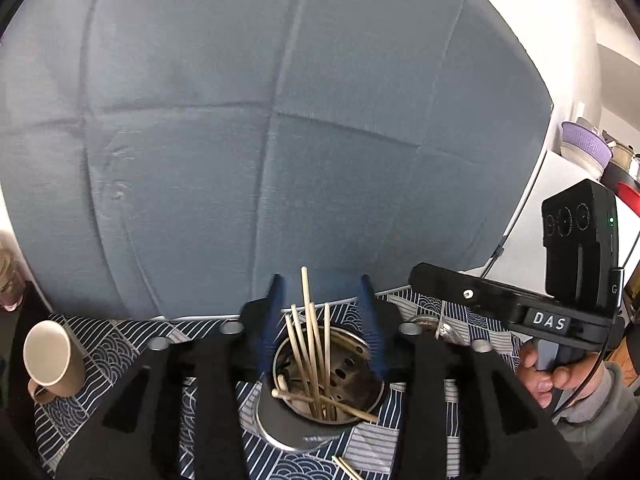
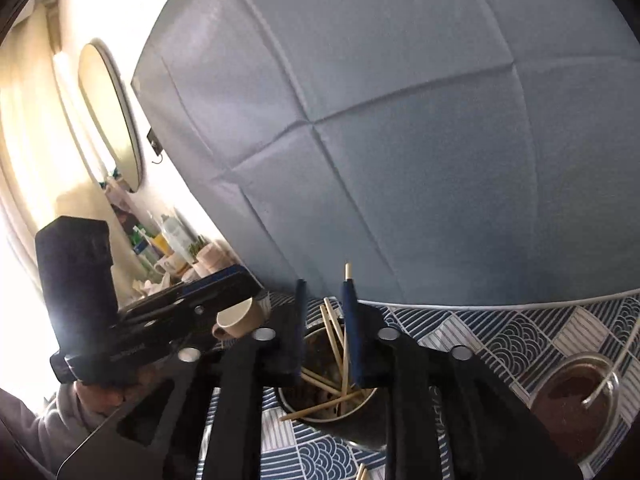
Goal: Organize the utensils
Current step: 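Move both open tools down to the last loose wooden sticks on the cloth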
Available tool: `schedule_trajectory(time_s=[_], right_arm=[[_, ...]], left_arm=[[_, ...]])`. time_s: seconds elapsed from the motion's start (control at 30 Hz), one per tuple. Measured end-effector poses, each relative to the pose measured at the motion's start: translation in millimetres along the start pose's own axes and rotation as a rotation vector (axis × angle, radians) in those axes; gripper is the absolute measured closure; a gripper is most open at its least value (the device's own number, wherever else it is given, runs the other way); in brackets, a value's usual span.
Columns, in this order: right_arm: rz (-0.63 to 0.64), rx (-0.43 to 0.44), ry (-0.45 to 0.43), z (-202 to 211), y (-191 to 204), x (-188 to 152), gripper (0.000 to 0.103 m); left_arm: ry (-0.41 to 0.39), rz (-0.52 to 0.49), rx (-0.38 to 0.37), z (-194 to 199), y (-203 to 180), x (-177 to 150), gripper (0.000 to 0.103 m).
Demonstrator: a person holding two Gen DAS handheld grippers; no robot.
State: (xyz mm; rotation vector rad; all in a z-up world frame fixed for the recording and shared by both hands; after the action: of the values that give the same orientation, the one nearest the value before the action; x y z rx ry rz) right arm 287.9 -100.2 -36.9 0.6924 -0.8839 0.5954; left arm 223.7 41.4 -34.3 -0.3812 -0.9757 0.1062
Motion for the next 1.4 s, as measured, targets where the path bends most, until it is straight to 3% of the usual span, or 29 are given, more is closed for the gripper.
schedule_trajectory(time_s=[0.1,0.2,0.27,0.4,0.73,1.0,1.1,1.4], right_arm=[[0.014,-0.032,0.009,8.9,4.4,-3.8,0.071],[0.019,-0.055,0.014,16.9,7.7,-10.5,0.057],[0.019,-0.064,0.025,20.3,9.5,-17.7,0.052],[0.023,-0.065,0.065,20.5,15.2,-33.2,0.048],[0.019,-0.111,0.211,12.0,11.3,-95.5,0.029],[0.007,-0.172,0.452,-11.5,2.0,-196.6,0.029],[0.053,-0.195,0.556,-19.0,4.0,-228.5,0.029],[0.031,-0.201,0.665,-24.7,8.0,-272.3,0.029]], left_arm=[[-0.017,-0.015,0.047,7.3,1.2,-2.1,0.044],[-0.001,-0.018,0.085,13.1,3.5,-9.6,0.034],[0.006,-0.016,0.112,15.5,6.6,-13.0,0.021],[0.010,-0.005,0.169,24.1,18.9,-21.3,0.009],[0.113,0.034,0.271,25.0,51.6,-62.5,0.006],[0.228,0.112,0.322,24.1,82.5,-114.3,0.006],[0.253,0.097,0.332,23.1,86.7,-133.2,0.006],[0.342,0.069,0.351,15.0,84.7,-169.5,0.006]])
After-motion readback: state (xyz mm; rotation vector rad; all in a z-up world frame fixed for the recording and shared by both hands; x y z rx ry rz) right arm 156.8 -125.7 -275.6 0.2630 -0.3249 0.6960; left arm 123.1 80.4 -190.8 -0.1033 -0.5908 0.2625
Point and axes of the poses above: each gripper's, at about its wrist camera, not at the fingertips, and z roughly against the way its jaws point, y to its left, x to its top, the point moved 7 cm from there along -z, roughly the way its jaws point, and after that the axes turned 12 degrees about z, right-handed, at the moved point
